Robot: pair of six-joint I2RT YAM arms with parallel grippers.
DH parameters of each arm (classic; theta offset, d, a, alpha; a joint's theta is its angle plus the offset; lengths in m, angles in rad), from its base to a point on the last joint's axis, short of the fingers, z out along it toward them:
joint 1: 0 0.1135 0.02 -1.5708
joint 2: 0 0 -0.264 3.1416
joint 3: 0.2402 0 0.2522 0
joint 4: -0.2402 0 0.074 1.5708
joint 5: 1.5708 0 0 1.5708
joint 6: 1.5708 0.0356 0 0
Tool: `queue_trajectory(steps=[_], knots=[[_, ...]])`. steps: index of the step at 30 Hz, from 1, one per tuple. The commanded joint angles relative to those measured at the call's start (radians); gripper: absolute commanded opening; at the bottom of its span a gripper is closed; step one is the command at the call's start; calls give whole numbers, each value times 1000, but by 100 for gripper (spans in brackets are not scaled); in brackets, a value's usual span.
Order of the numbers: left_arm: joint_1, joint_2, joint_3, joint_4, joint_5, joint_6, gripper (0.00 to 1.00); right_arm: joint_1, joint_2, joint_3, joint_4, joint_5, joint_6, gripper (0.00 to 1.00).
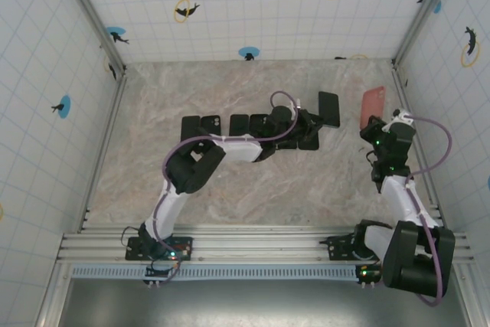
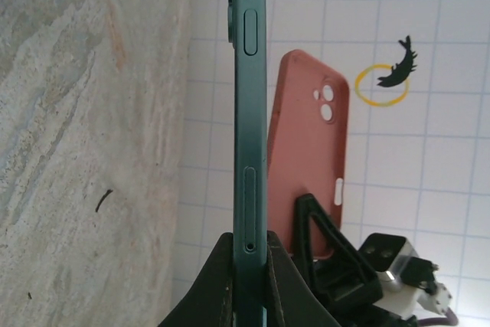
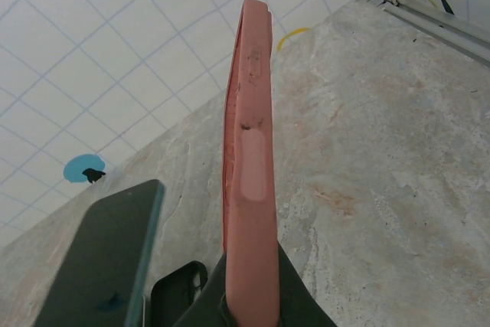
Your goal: Take the phone out of the phone case
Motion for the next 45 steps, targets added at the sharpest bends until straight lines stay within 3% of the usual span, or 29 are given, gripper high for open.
queue_trajectory(steps=[1, 11, 27, 45], knots=[[-16, 41, 76, 28, -20, -14, 0, -14, -22, 20, -7, -35, -8, 0], [-49, 190, 226, -91, -54, -54, 0, -26, -22, -1, -5, -43, 1, 0], [-66, 268, 368, -274, -87, -29, 0, -32, -15, -31, 23, -64, 22, 0], [-70, 262, 364, -364, -96, 10, 3, -52, 5, -57, 60, -79, 42, 0]])
